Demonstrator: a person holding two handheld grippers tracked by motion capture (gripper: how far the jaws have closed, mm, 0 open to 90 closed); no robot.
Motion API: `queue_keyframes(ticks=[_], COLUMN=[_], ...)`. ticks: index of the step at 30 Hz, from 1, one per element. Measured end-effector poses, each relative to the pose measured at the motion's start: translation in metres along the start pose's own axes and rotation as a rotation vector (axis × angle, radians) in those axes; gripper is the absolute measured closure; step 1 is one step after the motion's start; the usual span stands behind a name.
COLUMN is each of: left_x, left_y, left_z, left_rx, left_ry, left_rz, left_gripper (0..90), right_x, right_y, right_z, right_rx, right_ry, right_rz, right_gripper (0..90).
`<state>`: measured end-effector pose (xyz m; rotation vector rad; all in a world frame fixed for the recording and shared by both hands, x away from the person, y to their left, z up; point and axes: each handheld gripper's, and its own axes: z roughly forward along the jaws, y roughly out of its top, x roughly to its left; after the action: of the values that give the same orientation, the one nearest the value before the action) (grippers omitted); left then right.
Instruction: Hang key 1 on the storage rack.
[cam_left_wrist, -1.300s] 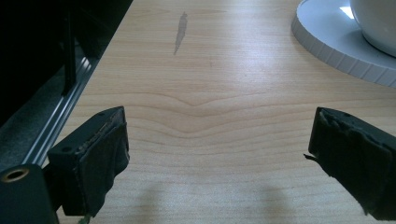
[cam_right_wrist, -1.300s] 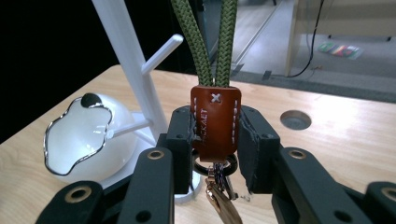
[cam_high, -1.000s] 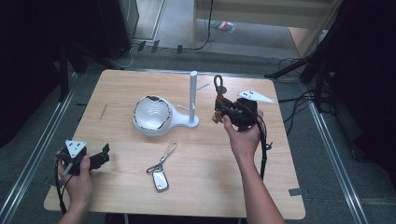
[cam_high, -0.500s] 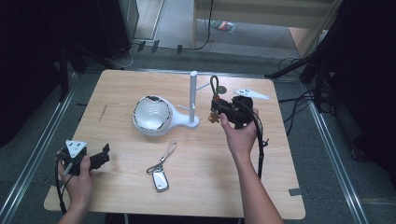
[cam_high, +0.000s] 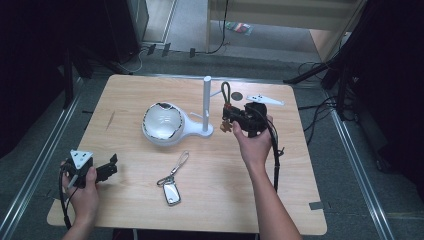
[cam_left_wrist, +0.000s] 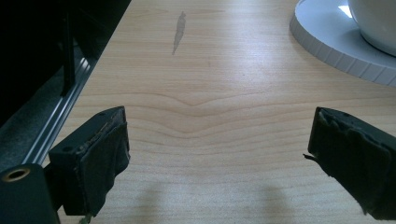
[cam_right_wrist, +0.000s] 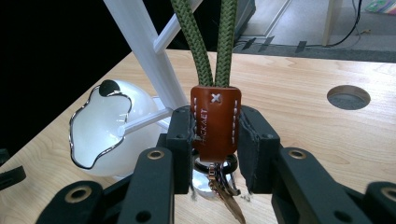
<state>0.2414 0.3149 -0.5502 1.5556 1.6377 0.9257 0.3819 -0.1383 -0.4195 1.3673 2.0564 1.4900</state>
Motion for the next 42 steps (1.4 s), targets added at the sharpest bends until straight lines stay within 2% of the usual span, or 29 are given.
queue_keyframes(ticks=[12,42], left_x=[0.0,0.0], left_y=[0.0,0.0], left_z=[0.0,0.0], left_rx=[0.0,0.001], left_ry=[0.0,0.001], left_rz=[0.0,0.001], left_gripper=[5.6,5.6], right_x=[-0.003,0.003], right_y=[0.0,-0.004], right_z=[0.004,0.013], right_rx=[0.014,0.04], right_ry=[0.019,0.038], right_rz=[0.018,0.014], right_gripper=[68.9,68.7])
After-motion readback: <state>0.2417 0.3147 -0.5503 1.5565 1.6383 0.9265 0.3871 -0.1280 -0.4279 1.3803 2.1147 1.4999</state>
